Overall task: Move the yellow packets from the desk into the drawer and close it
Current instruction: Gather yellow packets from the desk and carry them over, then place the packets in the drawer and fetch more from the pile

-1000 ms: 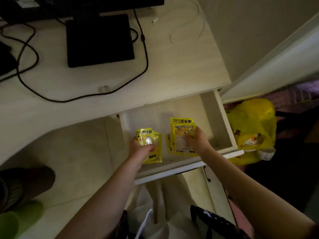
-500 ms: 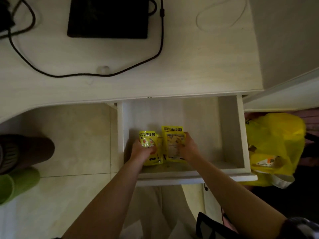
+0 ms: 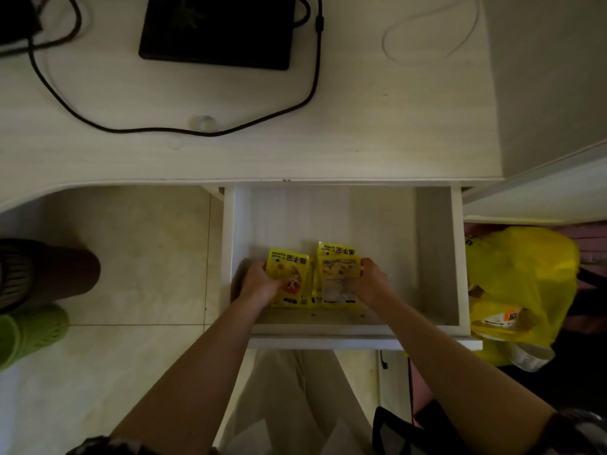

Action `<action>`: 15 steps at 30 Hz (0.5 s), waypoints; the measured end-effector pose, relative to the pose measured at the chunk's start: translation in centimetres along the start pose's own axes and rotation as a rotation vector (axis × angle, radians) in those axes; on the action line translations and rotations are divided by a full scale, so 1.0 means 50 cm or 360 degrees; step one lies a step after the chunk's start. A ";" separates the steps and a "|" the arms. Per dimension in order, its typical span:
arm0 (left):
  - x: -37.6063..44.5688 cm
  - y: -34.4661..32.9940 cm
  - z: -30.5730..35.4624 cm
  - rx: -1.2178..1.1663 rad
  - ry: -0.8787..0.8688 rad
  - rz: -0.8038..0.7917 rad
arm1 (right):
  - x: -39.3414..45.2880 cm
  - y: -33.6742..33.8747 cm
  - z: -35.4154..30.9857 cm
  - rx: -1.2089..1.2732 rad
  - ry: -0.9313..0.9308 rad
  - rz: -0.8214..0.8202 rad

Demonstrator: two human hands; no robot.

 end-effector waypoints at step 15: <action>-0.183 0.099 0.028 0.0095 -0.0287 0.0229 | -0.160 0.068 -0.050 -0.0701 0.0528 -0.0012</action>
Point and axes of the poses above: each hand's wrist, its own x-axis towards the middle knuckle, its own y-axis out of the back of the hand, z = x × y, the point moved 2 cm from there along x, towards the middle knuckle, and after that the axes turned 2 degrees about x, right-handed, at the moved point
